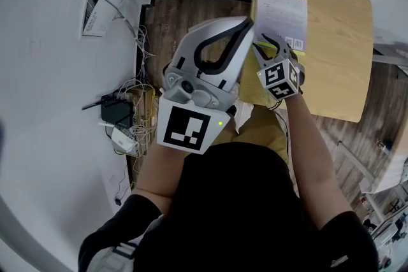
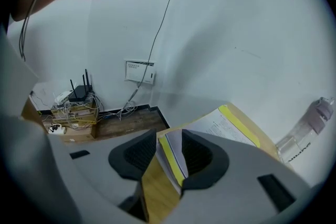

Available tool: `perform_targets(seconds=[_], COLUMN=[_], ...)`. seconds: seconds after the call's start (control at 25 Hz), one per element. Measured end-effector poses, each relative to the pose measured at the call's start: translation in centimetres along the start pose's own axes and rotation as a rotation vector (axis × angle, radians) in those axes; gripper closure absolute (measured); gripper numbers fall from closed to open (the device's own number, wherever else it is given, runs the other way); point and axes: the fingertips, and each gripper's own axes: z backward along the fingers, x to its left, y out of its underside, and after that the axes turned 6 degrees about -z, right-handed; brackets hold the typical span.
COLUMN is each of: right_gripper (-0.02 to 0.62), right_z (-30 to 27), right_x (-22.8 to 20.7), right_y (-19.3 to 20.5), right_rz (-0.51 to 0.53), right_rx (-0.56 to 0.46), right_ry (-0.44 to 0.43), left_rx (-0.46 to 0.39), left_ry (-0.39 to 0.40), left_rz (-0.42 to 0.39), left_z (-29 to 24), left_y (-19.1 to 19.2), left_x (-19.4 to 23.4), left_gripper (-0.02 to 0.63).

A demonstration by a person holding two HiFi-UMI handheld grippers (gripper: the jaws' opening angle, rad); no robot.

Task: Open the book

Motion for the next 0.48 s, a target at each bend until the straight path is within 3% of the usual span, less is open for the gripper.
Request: perform_targets(seconds=[0.28,0.4,0.48], right_gripper=[0.435,0.530,0.548], right_z=[-0.42,-0.28,-0.10], right_x=[-0.38,-0.19,-0.30], right_y=[0.40,0.38,0.34], right_rz=[-0.006,0.028,0.023], right_rx=[0.021,0.015,0.002], right_ry=[0.028,0.047,0.057], left_rx=[-0.006,-0.003,-0.001], left_ry=[-0.002,0.001,0.000], left_rz=[0.004,0.009,0.009], left_z=[0.05,0.00,-0.06], left_y=[0.16,0.28,0.37], left_x=[0.14,0.06,0.12], left_gripper=[0.595,0.595,0.595])
